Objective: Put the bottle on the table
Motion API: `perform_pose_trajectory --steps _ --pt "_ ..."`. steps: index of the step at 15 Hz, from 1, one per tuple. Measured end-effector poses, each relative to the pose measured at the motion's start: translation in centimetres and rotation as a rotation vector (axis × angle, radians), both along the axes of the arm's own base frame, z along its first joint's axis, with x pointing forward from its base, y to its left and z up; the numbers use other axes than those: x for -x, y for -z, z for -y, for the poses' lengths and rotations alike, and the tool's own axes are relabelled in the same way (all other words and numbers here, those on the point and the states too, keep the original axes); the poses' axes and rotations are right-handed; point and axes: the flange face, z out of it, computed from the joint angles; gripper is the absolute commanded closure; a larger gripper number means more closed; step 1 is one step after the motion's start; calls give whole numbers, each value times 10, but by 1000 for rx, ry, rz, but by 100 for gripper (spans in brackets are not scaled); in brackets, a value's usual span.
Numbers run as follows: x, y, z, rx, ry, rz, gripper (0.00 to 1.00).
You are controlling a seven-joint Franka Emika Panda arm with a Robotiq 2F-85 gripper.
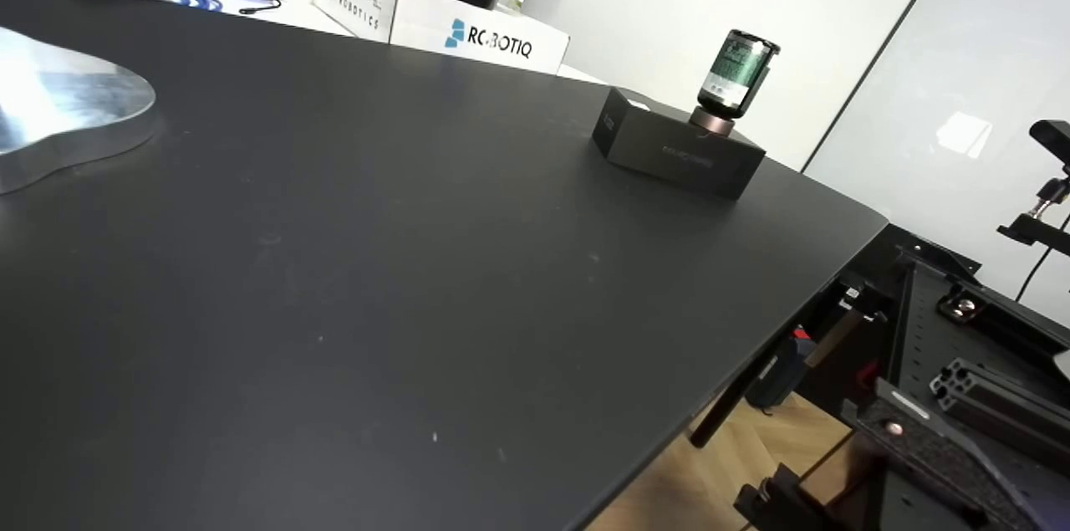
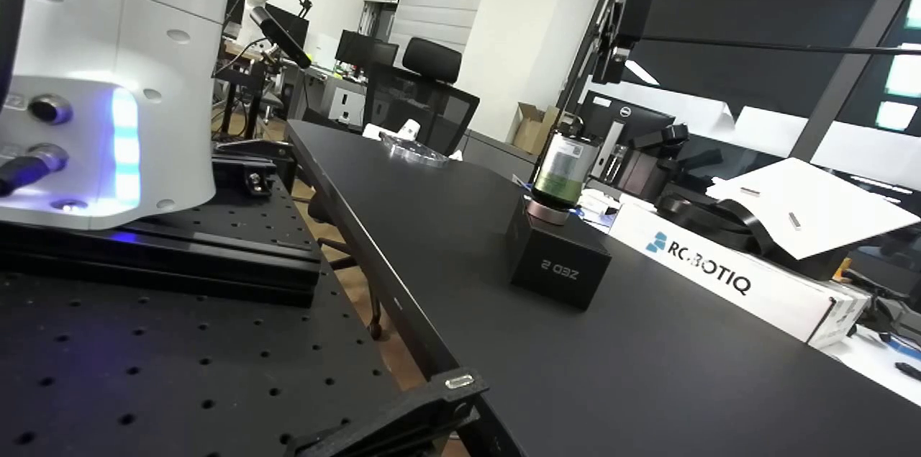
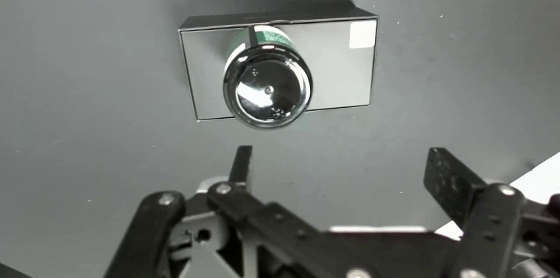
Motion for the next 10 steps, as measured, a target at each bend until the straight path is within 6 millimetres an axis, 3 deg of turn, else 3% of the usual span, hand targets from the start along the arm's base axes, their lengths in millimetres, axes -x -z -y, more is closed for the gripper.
perform_pose_trajectory --steps 4,10 --pt "5 10 5 53 122 -85 0" --pt "3 23 1 38 143 -116 0"
